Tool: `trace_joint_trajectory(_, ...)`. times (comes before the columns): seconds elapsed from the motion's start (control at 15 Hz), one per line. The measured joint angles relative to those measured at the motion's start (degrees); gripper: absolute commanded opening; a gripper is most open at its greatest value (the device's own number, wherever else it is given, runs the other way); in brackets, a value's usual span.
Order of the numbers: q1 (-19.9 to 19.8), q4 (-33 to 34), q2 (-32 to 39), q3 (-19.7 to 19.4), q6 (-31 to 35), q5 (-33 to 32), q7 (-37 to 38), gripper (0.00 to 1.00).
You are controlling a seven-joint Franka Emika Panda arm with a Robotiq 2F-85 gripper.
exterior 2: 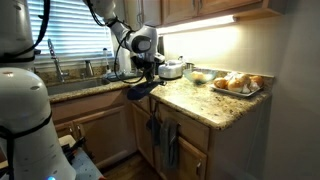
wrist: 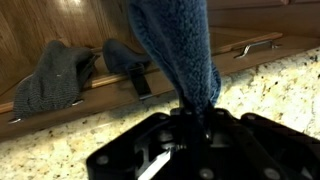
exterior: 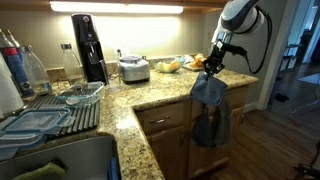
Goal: Pick up the blue towel from the countertop and hang it on the cabinet
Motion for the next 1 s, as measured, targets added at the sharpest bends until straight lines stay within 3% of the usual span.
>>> trace_joint_trajectory(0.4,0.3,-2.1,-0.7,1.1,3.0,-0.7,-0.5,0.05)
trace_joint_trajectory(1.0,3.0,-18.1,-12.2,5.0,11.8,-1.6,-1.3,0.04)
